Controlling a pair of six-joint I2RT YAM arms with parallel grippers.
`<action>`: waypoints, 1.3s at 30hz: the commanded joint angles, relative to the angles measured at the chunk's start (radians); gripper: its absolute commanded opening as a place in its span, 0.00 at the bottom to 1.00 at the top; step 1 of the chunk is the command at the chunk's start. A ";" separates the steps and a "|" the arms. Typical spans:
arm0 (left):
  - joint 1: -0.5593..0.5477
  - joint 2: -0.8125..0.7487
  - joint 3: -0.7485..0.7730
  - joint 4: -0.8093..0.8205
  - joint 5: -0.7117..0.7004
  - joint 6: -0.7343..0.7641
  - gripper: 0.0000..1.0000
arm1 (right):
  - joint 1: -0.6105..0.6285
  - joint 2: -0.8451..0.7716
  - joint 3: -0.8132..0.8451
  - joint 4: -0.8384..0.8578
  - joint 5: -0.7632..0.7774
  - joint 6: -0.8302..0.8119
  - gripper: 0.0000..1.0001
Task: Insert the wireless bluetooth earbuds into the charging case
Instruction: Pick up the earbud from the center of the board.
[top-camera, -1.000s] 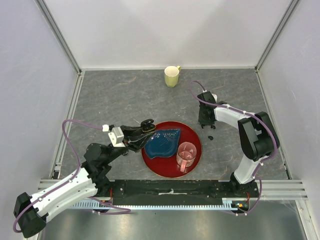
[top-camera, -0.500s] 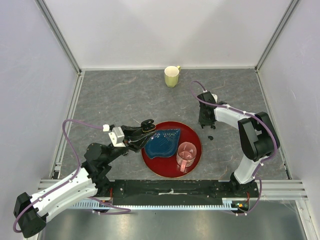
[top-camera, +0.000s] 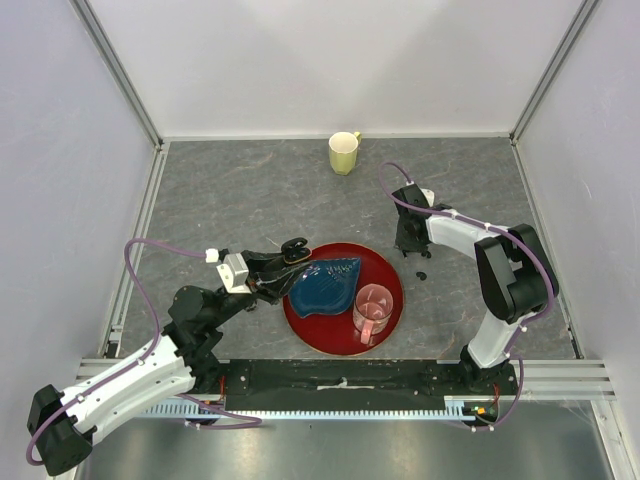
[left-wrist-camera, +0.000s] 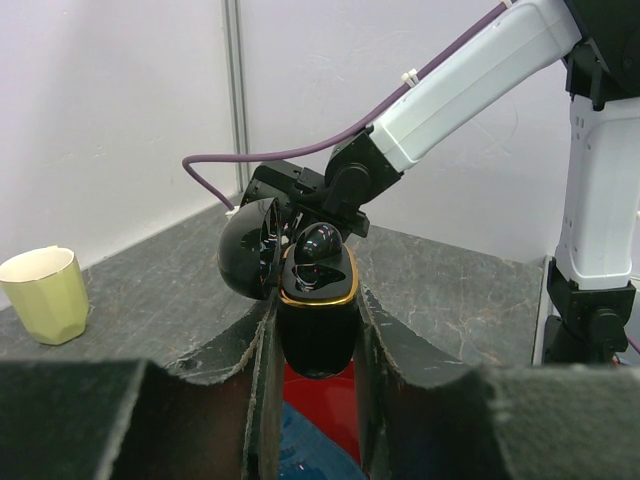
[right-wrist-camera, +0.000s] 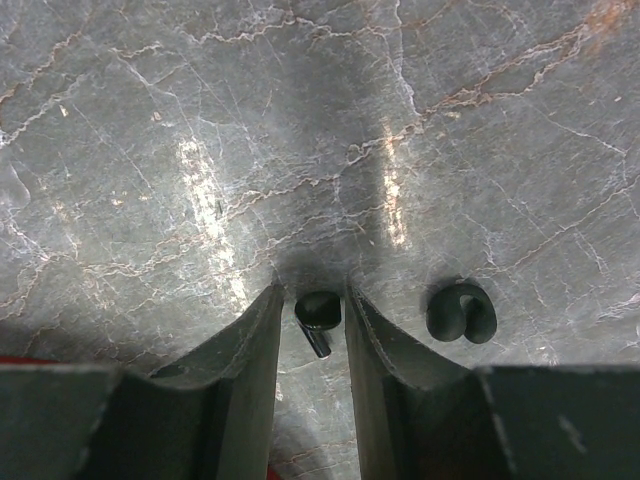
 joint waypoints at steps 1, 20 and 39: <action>0.001 -0.011 0.006 0.025 -0.021 -0.015 0.02 | 0.010 0.002 -0.032 -0.085 0.000 0.018 0.38; 0.001 -0.011 0.006 0.025 -0.023 -0.024 0.02 | 0.015 -0.004 -0.040 -0.076 -0.012 0.018 0.19; 0.001 0.020 0.018 0.039 -0.015 -0.035 0.02 | 0.021 -0.429 -0.166 0.097 -0.043 0.054 0.00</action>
